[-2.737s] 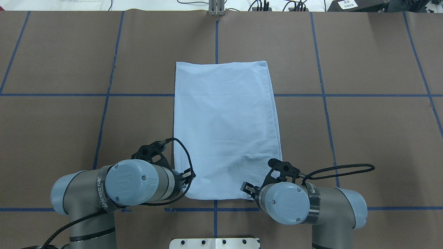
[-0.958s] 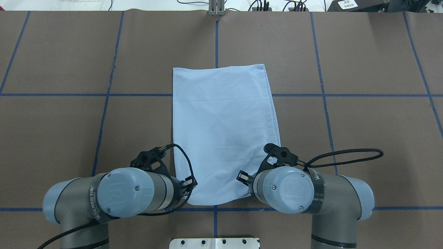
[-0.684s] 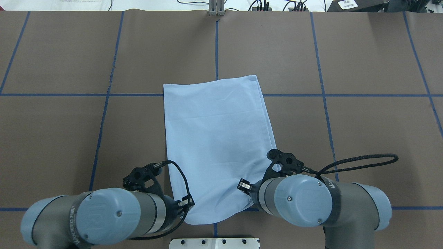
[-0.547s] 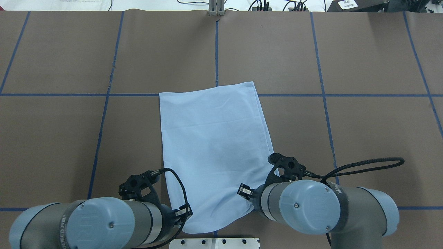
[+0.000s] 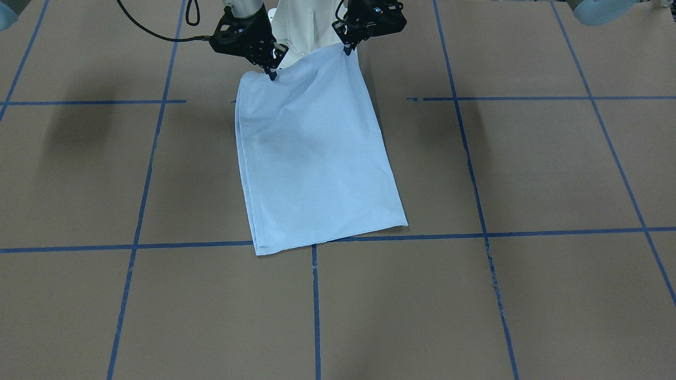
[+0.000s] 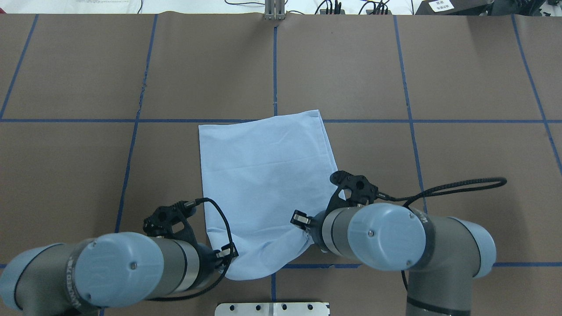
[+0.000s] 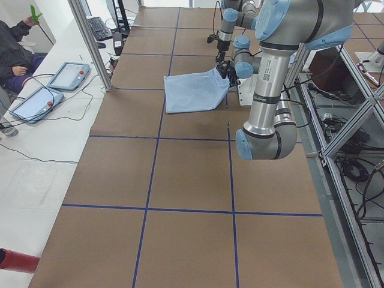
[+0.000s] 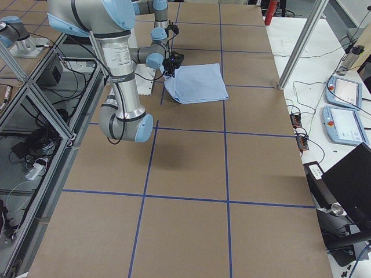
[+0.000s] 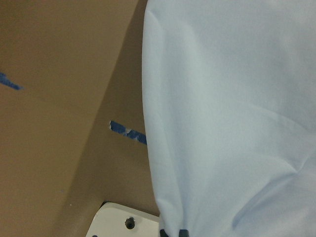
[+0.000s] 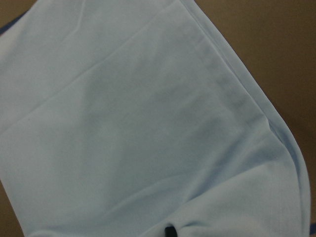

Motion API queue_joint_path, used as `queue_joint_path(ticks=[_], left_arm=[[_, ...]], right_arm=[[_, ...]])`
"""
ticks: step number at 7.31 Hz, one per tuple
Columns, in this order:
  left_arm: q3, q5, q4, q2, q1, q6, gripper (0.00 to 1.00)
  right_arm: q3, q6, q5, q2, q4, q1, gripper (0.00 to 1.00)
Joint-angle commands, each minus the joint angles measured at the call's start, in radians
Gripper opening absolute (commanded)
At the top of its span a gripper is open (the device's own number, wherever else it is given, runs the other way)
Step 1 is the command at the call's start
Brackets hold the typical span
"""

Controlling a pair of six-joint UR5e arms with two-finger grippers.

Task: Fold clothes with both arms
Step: 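Lift the near edge with both grippers and fold it over toward the far edge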

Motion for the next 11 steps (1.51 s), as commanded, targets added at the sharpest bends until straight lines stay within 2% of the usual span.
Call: queue_joint_path(ticks=[1,2,3,4,5,6,7,8,9,10,11], left_arm=[[0.062,-0.040,-0.008,-0.004,-0.122,0.085,0.00],[0.108,-0.042,-0.013,-0.033,-0.161,0.098,0.00],[0.145,-0.042,-0.016,-0.062,-0.191,0.105,0.00],[0.159,-0.042,-0.019,-0.069,-0.224,0.107,0.00],[0.226,-0.047,-0.032,-0.113,-0.298,0.133,0.00],[0.380,-0.076,-0.068,-0.177,-0.378,0.197,0.00],[0.528,-0.076,-0.183,-0.194,-0.455,0.261,0.18],[0.681,-0.068,-0.309,-0.200,-0.493,0.395,0.99],[0.722,-0.071,-0.359,-0.201,-0.548,0.447,1.00],[0.722,-0.076,-0.362,-0.202,-0.551,0.475,1.00],[0.721,-0.079,-0.364,-0.204,-0.551,0.477,1.00]], right_arm=[[-0.132,-0.067,0.063,0.097,0.007,0.131,0.00],[-0.221,-0.068,0.067,0.151,0.024,0.157,0.00],[-0.286,-0.065,0.090,0.164,0.106,0.187,0.00],[-0.308,-0.068,0.114,0.173,0.126,0.220,0.00],[-0.351,-0.106,0.145,0.209,0.125,0.265,0.00],[-0.506,-0.143,0.176,0.304,0.125,0.312,0.00],[-0.703,-0.217,0.208,0.411,0.130,0.366,0.00],[-0.813,-0.308,0.252,0.453,0.148,0.413,0.91],[-0.910,-0.341,0.256,0.481,0.236,0.458,1.00],[-0.960,-0.378,0.262,0.493,0.277,0.480,1.00],[-0.960,-0.386,0.283,0.500,0.277,0.492,1.00]])
